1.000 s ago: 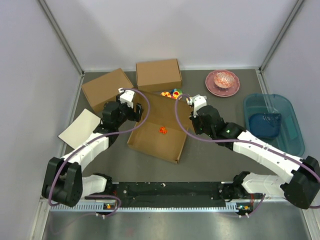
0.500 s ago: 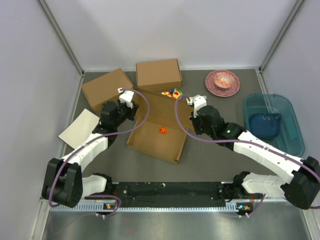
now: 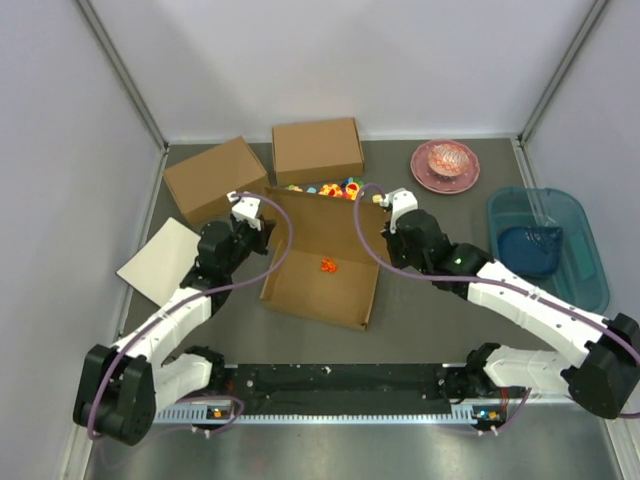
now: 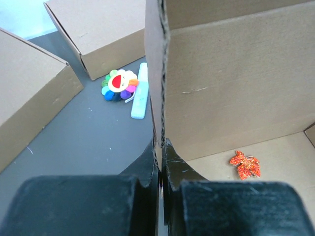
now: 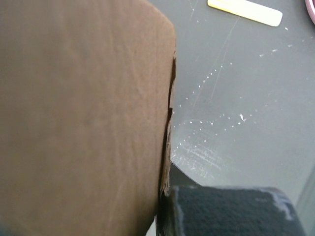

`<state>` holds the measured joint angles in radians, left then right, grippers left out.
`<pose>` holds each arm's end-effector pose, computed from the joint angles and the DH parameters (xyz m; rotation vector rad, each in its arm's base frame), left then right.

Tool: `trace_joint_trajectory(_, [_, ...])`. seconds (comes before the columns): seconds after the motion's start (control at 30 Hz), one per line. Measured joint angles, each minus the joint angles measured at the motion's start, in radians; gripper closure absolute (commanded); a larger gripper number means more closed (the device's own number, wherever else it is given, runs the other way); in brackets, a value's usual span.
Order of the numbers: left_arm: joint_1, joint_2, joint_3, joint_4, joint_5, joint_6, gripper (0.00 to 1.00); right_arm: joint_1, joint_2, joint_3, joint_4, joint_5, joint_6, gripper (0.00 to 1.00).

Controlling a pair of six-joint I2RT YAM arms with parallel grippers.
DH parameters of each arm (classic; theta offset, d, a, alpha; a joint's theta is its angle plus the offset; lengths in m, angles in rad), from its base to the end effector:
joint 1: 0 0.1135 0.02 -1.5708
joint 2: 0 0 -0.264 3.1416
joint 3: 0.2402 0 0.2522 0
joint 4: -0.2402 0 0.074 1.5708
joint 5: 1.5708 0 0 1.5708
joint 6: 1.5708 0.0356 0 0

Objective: Fold the paper box

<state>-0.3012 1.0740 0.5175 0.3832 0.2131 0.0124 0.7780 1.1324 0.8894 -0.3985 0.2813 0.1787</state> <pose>0.2279 -0.0787 0.2484 0.4285 1.7036 -0.3967 0.1828 0.1662 0.2871 -0.4973 2.1354 0.2297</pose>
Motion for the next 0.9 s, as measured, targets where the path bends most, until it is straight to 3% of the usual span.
trace_joint_trajectory(0.53, [-0.326,-0.140,-0.080,-0.048,-0.488,-0.179,1.00,-0.043,0.035,0.050,-0.083,0.044,0.201,1.00])
trace_joint_trajectory(0.9, [-0.371,-0.257,-0.182,0.005,-0.583,-0.283,1.00,-0.042,0.036,0.044,-0.057,0.035,0.319,1.00])
